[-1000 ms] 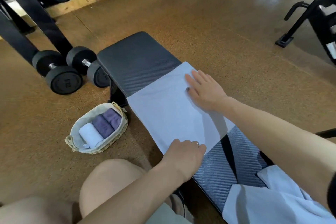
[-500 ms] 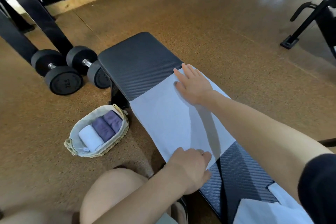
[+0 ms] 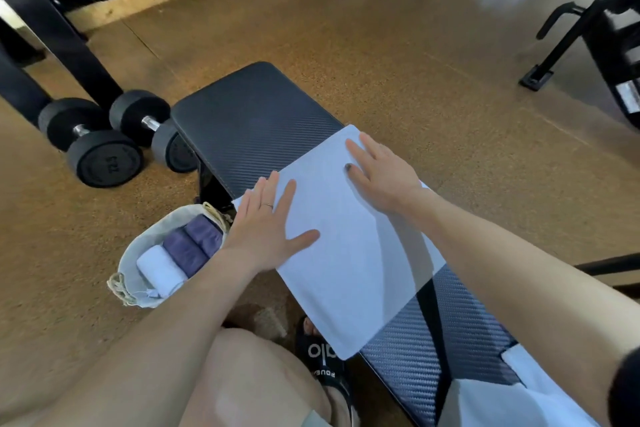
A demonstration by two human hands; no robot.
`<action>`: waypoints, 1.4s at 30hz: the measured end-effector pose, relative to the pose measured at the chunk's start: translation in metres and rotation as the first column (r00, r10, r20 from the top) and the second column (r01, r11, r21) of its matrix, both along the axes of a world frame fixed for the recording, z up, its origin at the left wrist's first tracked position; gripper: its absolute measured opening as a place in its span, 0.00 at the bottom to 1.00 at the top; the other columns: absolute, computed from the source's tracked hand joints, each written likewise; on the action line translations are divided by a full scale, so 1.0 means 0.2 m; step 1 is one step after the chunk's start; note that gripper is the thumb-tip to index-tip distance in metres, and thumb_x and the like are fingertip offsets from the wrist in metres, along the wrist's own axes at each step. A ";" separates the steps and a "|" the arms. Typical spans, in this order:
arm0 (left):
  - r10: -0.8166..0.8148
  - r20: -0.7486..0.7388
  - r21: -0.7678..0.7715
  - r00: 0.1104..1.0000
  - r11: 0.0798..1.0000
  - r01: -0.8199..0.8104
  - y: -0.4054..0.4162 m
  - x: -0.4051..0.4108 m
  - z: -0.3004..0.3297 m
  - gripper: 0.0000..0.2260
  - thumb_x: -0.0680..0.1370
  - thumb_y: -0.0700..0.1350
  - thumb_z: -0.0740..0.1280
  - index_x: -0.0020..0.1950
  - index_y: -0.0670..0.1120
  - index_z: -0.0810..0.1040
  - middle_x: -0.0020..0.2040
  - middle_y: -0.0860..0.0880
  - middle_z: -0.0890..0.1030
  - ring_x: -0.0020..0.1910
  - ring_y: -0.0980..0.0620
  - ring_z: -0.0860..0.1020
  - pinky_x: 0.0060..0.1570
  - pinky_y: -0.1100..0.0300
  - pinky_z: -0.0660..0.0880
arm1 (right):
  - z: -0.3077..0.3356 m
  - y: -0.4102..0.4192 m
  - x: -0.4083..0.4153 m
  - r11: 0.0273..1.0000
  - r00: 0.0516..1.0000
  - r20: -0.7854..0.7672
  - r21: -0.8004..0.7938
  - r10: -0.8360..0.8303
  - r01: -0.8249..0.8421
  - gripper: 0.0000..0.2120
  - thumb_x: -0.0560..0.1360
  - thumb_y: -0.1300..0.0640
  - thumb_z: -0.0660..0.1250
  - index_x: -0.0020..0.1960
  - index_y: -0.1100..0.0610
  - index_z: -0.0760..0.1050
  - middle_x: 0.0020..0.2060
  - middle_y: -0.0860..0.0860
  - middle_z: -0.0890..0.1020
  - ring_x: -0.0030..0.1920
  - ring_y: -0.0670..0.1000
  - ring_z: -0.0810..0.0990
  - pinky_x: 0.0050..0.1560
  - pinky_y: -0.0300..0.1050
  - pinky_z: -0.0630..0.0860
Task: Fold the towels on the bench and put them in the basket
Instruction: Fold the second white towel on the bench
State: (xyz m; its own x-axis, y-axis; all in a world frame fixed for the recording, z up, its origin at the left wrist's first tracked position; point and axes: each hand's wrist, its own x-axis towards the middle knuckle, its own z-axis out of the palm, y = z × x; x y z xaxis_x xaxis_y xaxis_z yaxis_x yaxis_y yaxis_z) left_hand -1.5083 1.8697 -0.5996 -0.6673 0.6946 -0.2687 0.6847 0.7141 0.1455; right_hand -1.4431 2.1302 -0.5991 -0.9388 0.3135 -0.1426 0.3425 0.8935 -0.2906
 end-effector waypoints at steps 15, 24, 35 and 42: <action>0.001 -0.015 -0.082 1.000 0.997 -0.002 0.01 0.00 0.02 0.49 0.70 0.80 0.46 0.81 0.55 0.32 0.80 0.48 0.30 0.80 0.46 0.33 0.79 0.48 0.37 | -0.05 0.03 0.62 0.989 0.992 0.016 0.080 -0.126 0.125 0.28 0.83 0.43 0.41 0.82 0.45 0.50 0.80 0.54 0.58 0.80 0.55 0.55 0.77 0.58 0.55; -0.151 -0.261 -0.205 0.953 0.974 0.098 0.14 0.14 0.22 0.43 0.75 0.74 0.55 0.79 0.44 0.57 0.77 0.39 0.59 0.77 0.41 0.58 0.75 0.45 0.57 | 0.10 0.29 0.82 0.821 0.836 0.078 -0.157 -0.544 0.549 0.19 0.83 0.46 0.52 0.63 0.57 0.72 0.56 0.57 0.80 0.58 0.61 0.78 0.54 0.53 0.73; -0.478 -0.094 -0.204 0.873 0.868 0.453 0.30 0.90 0.23 0.10 0.84 0.45 0.59 0.62 0.43 0.72 0.59 0.43 0.77 0.55 0.42 0.78 0.40 0.52 0.63 | 0.13 0.21 0.82 0.778 0.811 0.027 -0.267 -0.584 0.569 0.06 0.77 0.53 0.67 0.48 0.56 0.77 0.44 0.51 0.81 0.47 0.55 0.79 0.43 0.47 0.74; -0.538 -0.136 -0.281 0.832 0.826 0.488 0.25 0.94 0.19 0.07 0.75 0.41 0.68 0.51 0.48 0.76 0.45 0.50 0.79 0.40 0.50 0.79 0.28 0.56 0.45 | 0.16 0.21 0.83 0.754 0.805 0.032 -0.329 -0.593 0.569 0.04 0.79 0.57 0.66 0.48 0.58 0.76 0.39 0.49 0.79 0.39 0.50 0.76 0.34 0.44 0.69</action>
